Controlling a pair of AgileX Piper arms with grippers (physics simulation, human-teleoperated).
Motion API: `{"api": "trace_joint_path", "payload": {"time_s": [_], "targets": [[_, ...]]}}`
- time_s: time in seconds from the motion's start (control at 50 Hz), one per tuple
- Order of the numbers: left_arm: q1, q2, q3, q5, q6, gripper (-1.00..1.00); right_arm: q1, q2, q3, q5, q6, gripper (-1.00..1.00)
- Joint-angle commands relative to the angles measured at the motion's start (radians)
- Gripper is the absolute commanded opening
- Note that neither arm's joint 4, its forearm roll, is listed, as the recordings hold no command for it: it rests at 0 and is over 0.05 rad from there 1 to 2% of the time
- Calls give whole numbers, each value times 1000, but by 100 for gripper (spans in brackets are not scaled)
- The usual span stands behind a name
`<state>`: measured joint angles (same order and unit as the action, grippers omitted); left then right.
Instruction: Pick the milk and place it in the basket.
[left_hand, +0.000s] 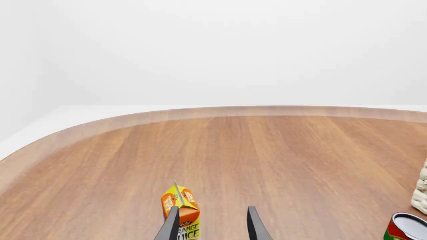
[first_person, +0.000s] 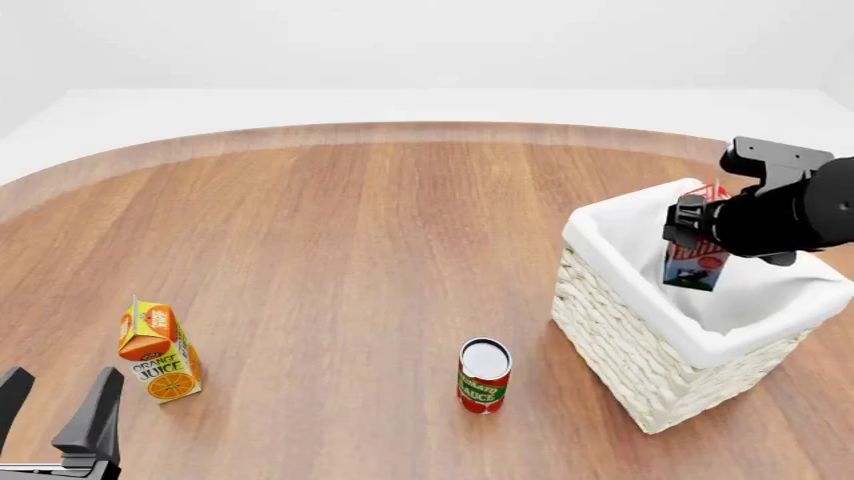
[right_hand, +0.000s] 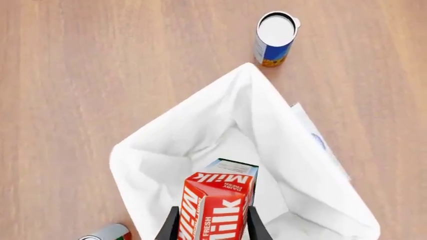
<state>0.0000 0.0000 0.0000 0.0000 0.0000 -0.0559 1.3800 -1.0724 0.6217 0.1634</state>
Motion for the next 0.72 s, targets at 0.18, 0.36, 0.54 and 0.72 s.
{"api": "trace_joint_path", "payload": {"time_s": [0.18, 0.36, 0.54, 0.72], "targets": [[0, 0, 0, 0, 0, 100, -16, -3, -18, 1, 16, 100], [0, 0, 0, 0, 0, 100, -9, -17, -23, 14, 21, 100], [0, 0, 0, 0, 0, 100, 3, -53, -61, 62, 37, 100], [0, 0, 0, 0, 0, 100, 44, -137, -108, 115, 104, 100]]}}
